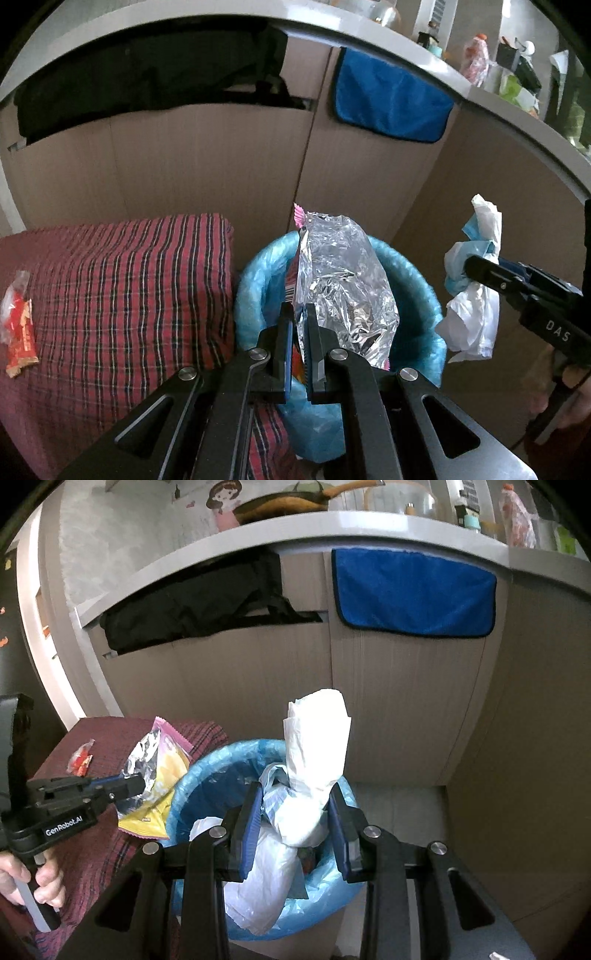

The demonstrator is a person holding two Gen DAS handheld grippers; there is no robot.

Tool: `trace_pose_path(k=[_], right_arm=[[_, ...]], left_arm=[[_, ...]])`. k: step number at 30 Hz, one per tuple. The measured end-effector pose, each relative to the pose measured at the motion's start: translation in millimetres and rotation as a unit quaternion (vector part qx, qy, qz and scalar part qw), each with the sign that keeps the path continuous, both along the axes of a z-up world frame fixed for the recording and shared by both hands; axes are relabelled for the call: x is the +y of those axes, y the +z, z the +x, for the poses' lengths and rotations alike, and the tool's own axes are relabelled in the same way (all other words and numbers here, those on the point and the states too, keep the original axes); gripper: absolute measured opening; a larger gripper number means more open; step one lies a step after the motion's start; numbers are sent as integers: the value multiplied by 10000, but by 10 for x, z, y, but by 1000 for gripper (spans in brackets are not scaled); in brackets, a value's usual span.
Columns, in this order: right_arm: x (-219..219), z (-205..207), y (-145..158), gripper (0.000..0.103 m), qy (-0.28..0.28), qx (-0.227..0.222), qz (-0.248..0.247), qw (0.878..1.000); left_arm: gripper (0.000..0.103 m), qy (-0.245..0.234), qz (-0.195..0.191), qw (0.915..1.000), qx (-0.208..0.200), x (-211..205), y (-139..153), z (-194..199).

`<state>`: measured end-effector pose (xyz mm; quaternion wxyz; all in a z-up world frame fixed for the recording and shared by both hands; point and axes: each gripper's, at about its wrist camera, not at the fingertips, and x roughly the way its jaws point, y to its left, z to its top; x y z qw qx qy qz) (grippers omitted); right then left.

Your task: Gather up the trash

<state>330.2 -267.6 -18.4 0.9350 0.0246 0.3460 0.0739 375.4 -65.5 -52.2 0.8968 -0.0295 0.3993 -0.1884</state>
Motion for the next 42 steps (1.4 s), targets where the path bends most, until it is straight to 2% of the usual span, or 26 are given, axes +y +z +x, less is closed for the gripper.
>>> trace_pose_path(k=[14,17,19,20,21,24,28,34,39,42], right_arm=[[30,226,-280,31,-22,357,-134,9993],[37,252,-319,32,-19,422,-143,9990],[31,264,-339,35,-19,482,-76,9988],[25,267,-346,35,-23,491,-47,9988],[23,265,-344,38,-24,481,-20,9988],[18,246,-317,58,-59,391,-49,9992],[43,171,-219,58,0,246,-36,9997],[201,-1,16,58,177,33,3,9998],[496,-89,184,57,421,-88,-48,9991],[739,-107,245,54,623,-178,-83,9979]], left_arm=[[5,101,133,9998,132,-31,-211,209],[9,106,21,9998,142,-5,-215,269],[26,88,-101,9997,217,27,-219,299],[30,130,-158,9996,213,44,-212,306],[34,154,-211,9995,193,61,-198,293],[35,149,-304,9993,177,90,-151,269],[35,222,-311,9992,91,172,-49,188],[35,339,-206,9992,-63,477,123,35],[35,740,-194,9969,-197,1013,196,-154],[35,994,-91,9948,-224,1349,183,-203]])
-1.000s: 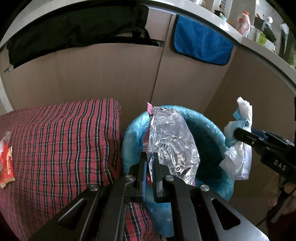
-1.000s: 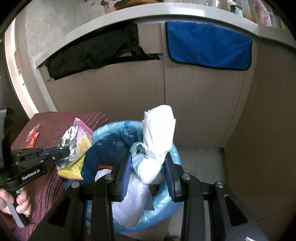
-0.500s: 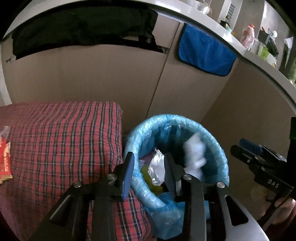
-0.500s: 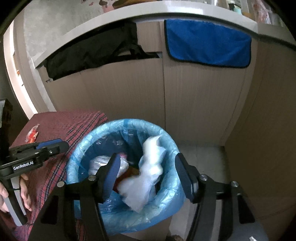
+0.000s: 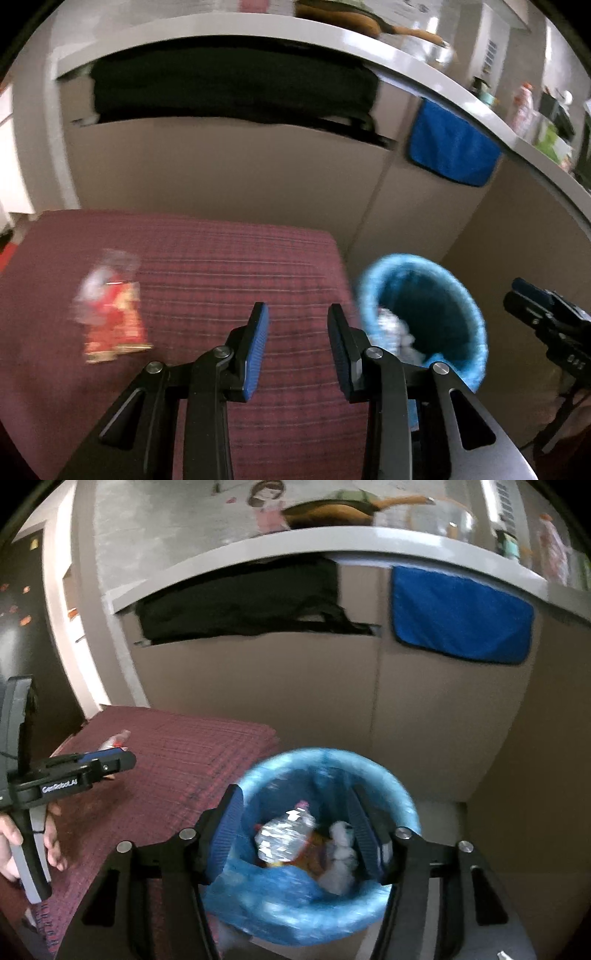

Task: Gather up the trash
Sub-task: 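Move both tools back over the remaining trash on the bedspread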

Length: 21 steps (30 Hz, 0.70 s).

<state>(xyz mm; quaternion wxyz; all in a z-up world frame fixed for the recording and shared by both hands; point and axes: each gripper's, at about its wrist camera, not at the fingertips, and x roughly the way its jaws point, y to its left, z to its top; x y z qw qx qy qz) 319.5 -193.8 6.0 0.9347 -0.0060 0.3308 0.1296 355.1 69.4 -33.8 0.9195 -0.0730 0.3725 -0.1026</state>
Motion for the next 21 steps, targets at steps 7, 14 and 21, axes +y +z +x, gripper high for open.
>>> trace_pose_path(k=[7,14,21], right_arm=[[773,94,53,54,596,149,16,9981],[1792,312,-50,54,1576,650,-32,9854],[2776,508,-397,52,2338,1165,-26,9653]], left_arm=[[35,813,-84,9966,72,1026,-113,-183],[35,1589,-227,9870,112,2040,-210,-482],[35,1990,-382,9791,148,2606,-339,-689]])
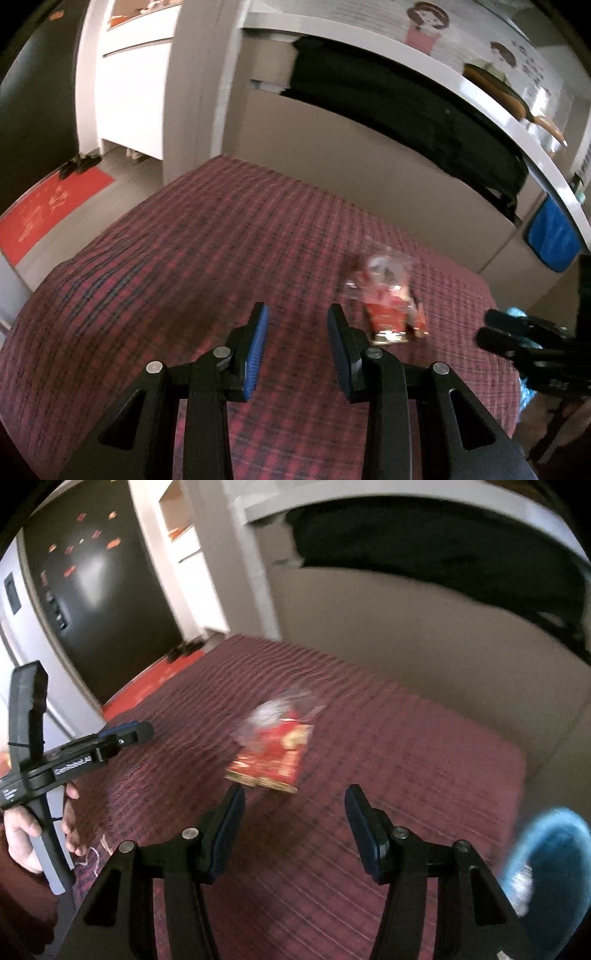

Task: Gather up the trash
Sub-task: 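Move both tools back over the remaining trash on the bedspread, then grasp the clear bag with red tape with the left tool while the right tool grasps the red snack packet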

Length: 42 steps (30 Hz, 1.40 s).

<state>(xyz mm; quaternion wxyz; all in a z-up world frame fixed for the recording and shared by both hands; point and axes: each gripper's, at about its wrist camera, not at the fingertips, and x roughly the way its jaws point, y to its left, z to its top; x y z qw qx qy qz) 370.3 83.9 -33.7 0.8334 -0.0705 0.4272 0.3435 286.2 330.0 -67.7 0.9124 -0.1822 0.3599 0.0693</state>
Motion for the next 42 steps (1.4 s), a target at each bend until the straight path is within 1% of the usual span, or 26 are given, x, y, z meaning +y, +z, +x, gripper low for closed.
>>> trace_pose_path(k=[5,6,7,10,11,12,13,14,16,18,21,24,26,28,30,31,32,33,34,36,38,40,41,42], right_arm=[[466,177,-249,48,76,-57,-382,9992],[534,225,-293,45,36,-86,-462,9989],[587,276,-338,42,-23,-120,-521,9986],[659,406,-471,41,-126,14,-623,9980],[668,426,-505,41,-149,83,-625,9979],[660,449,-552,37,-160,186,-621,9978],[648,460,-595,30,-117,308,-624,9975],[647,465,-623,27,-51,388,-621,9973],[594,421,-607,20,32,320,-613,9976],[482,347,-587,12,68,216,-748,9969],[228,255,-575,11,-20,184,-822,9964],[-127,191,-543,10,-303,218,-808,9960],[-423,139,-506,10,-567,183,-787,9951],[-672,101,-486,10,-812,80,-882,9928],[-896,60,-492,10,-1001,72,-938,9905],[-983,45,-501,11,-1025,119,-862,9909],[-1102,29,-504,13,-984,248,-604,9930],[-1150,10,-503,17,-953,325,-467,9938],[-1189,-16,-511,24,-912,390,-382,9943],[-1212,-68,-526,28,-837,361,-380,9951],[-1230,-109,-540,29,-811,274,-419,9954],[-1243,-124,-572,35,-798,321,-371,9956],[-1145,-125,-592,36,-803,352,-322,9956],[-1144,-123,-600,40,-803,383,-270,9957]], left_arm=[[35,45,-57,10000,-65,188,-35,-62],[35,23,-72,9999,-79,202,-33,-67],[35,0,-81,9999,-87,208,-31,-63],[35,-116,-127,9998,-130,208,-29,-30],[35,-160,-166,9996,-144,198,-32,-15],[36,-213,-227,9994,-163,186,-34,9],[36,-258,-277,9991,-170,163,-34,41],[36,-318,-314,9989,-161,131,-40,85],[38,-446,-346,9983,-154,66,-39,178],[38,-634,-370,9972,-117,-41,-40,310],[39,-895,-466,9949,-24,-209,-54,513],[40,-1245,-628,9902,97,-424,-86,726],[41,-1449,-649,9871,194,-569,-122,830],[42,-1684,-497,9840,296,-762,-167,929],[43,-1843,-205,9819,390,-933,-214,1009],[43,-1897,-23,9809,432,-1011,-241,1056],[45,-1935,128,9798,492,-1064,-265,1100],[47,-1931,343,9788,584,-1122,-294,1145],[49,-1874,543,9790,589,-1164,-301,1173],[53,-1854,711,9783,591,-1185,-316,1192],[57,-1822,707,9783,696,-1169,-346,1237],[68,-1749,681,9792,770,-1141,-375,1280],[71,-1685,625,9803,818,-1112,-395,1304],[72,-1623,470,9820,839,-1067,-412,1324]])
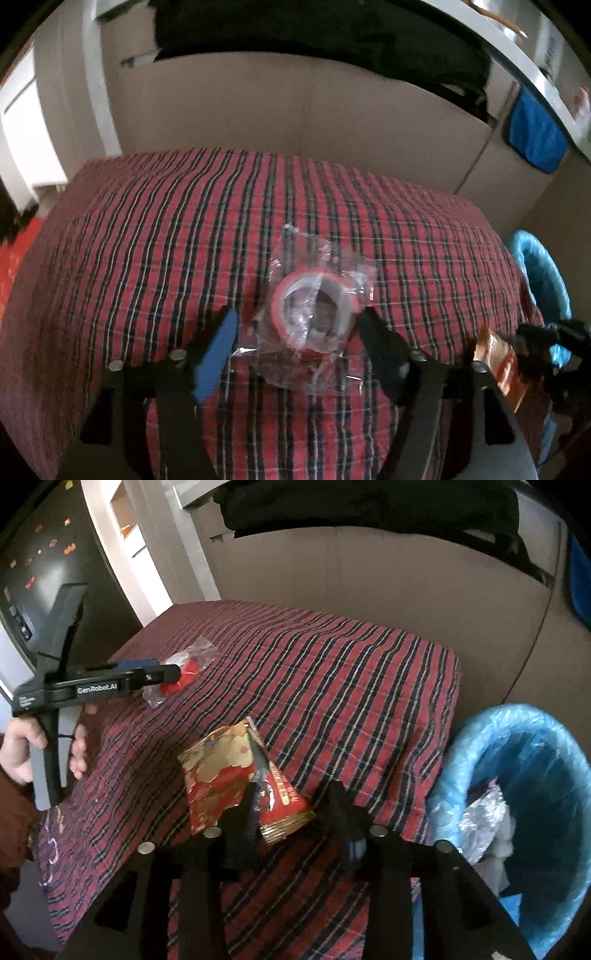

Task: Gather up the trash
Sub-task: 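Grasp the clear bag with red tape with the left tool while the right tool grasps the red snack packet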

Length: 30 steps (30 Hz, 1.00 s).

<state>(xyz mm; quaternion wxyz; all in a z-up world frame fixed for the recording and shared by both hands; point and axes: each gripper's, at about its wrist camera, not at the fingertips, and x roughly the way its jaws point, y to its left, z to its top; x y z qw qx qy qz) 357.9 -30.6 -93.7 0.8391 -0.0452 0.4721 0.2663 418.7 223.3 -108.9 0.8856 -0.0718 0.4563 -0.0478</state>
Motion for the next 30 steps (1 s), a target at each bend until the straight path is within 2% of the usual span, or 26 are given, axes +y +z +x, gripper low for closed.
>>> trace_pose_path(k=[2,6,11,13,16,20,23,25,28,30], right_arm=[[34,0,-6,44,12,22,69,10000],[62,-14,-19,50,31,55,104,9999],[22,16,-45,56,39,176,422,9989],[16,17,-42,56,57,200,444,9988],[74,-17,-14,55,244,83,215,9994],[210,-143,165,51,587,-470,-82,9971],[336,-278,299,51,985,-765,-162,9921],[456,-352,315,51,1287,-803,-314,9879],[649,-402,211,49,1609,-801,-806,9804],[714,-384,157,48,1652,-843,-1027,9773]], left_arm=[[72,137,-216,9997,19,98,-29,-12],[72,325,-193,9993,59,96,-20,33],[69,441,-268,9986,83,100,-13,49],[60,473,-292,9985,29,103,12,19],[54,552,-248,9981,-90,118,70,-129],[53,568,-24,9975,-409,115,241,-393],[52,577,-32,9968,-544,149,352,-584],[51,558,-36,9968,-565,165,392,-700],[51,578,33,9961,-665,169,441,-880],[51,604,8,9956,-723,187,471,-1009]])
